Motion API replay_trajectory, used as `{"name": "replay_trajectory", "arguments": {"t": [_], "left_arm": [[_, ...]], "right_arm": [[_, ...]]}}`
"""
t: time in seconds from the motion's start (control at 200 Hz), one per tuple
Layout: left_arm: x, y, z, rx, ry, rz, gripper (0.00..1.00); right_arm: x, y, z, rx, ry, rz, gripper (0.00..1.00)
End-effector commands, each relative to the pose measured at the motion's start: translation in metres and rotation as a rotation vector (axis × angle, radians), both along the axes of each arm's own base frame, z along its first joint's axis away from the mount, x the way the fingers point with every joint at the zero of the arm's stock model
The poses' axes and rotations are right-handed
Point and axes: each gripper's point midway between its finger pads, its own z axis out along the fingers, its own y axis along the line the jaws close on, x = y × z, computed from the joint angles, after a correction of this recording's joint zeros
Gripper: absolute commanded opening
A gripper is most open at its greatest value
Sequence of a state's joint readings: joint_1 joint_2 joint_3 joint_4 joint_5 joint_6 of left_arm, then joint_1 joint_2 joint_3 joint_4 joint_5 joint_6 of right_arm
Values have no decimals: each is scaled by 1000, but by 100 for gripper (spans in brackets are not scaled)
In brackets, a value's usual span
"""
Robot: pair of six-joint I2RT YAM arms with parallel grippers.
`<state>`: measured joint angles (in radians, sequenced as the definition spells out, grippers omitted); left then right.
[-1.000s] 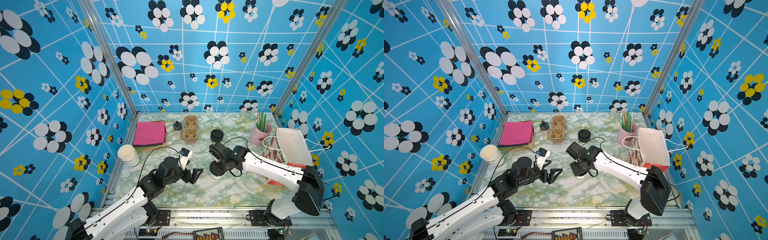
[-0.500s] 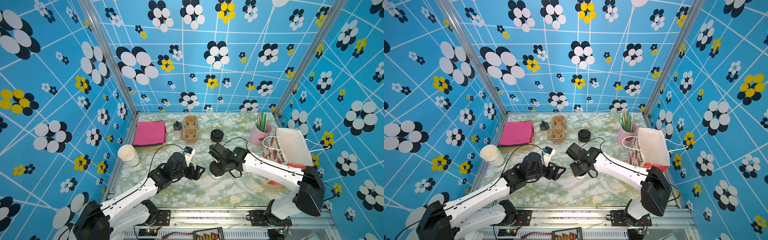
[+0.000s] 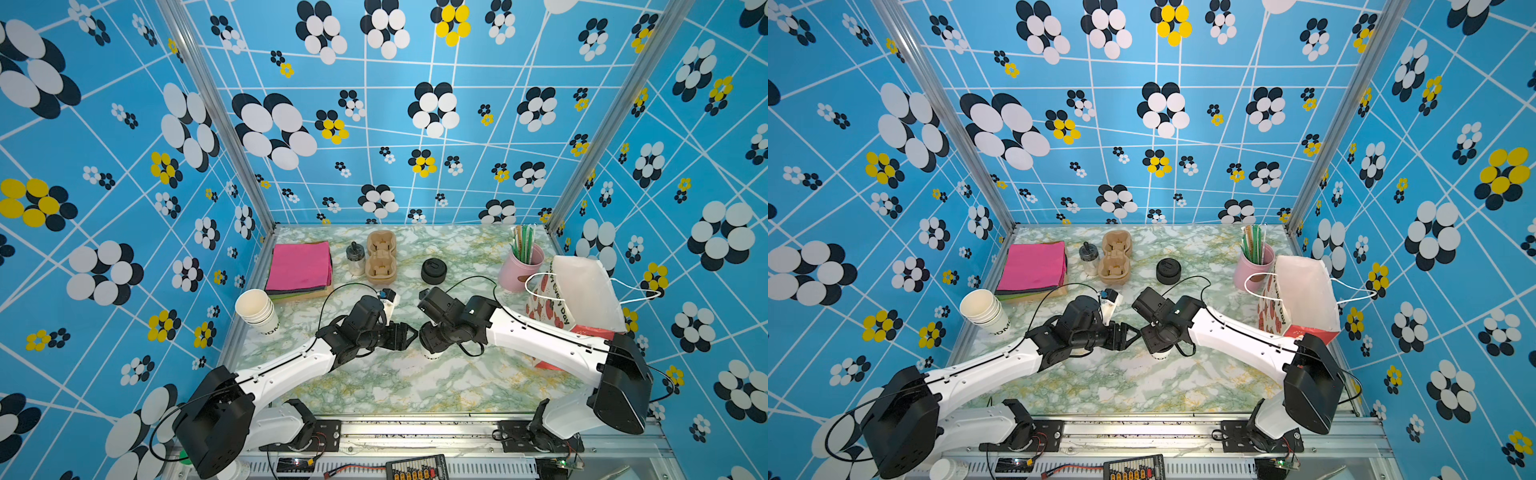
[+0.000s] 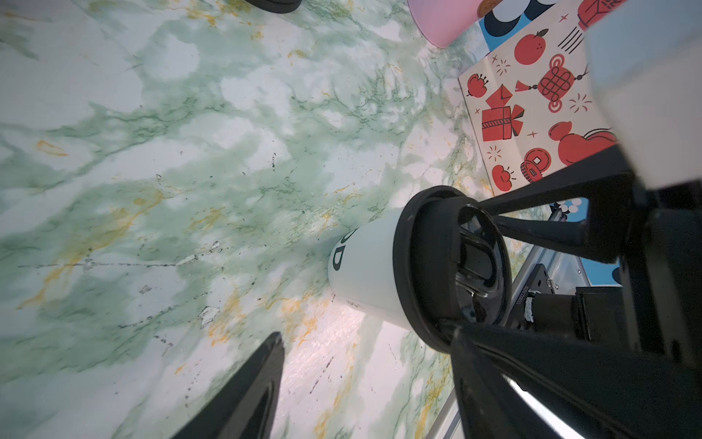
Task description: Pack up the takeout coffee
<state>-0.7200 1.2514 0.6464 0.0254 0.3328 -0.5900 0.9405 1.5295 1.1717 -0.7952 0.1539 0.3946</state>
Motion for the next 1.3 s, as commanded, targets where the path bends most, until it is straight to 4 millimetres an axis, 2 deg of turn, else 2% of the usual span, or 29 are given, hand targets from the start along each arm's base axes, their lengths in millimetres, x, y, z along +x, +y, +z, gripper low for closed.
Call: {"name": "replay_trajectory", "arguments": {"t": [0.0, 0.28, 0.45, 0.48, 0.655, 0.86, 1.069, 1.174, 1.294], "left_arm": [[10, -13, 18, -59, -16, -15, 67], [18, -22, 7, -42, 21, -25, 49], [22, -26, 0, -33, 36, -24, 44], [22, -26, -2, -32, 38, -27, 39], [21, -25, -14, -3, 68, -23, 33], [14, -13, -34, 118, 98, -8, 25], [-2, 2, -65, 241, 169, 25, 15], [-12, 8, -80, 274, 205, 35, 13], [-22, 13, -88, 296, 233, 42, 11]], "right_arm": [[-76, -84, -91, -383, 372, -28, 51], [-76, -84, -92, -377, 368, -25, 50], [-76, -84, -93, -372, 366, -24, 49], [-77, -85, -94, -376, 368, -24, 49], [-77, -86, -95, -377, 368, -22, 47], [-80, -90, -98, -390, 374, -23, 46], [-81, -91, -99, -387, 374, -25, 46], [-82, -91, -100, -380, 377, -28, 45], [-84, -93, -101, -380, 382, -36, 45]]}}
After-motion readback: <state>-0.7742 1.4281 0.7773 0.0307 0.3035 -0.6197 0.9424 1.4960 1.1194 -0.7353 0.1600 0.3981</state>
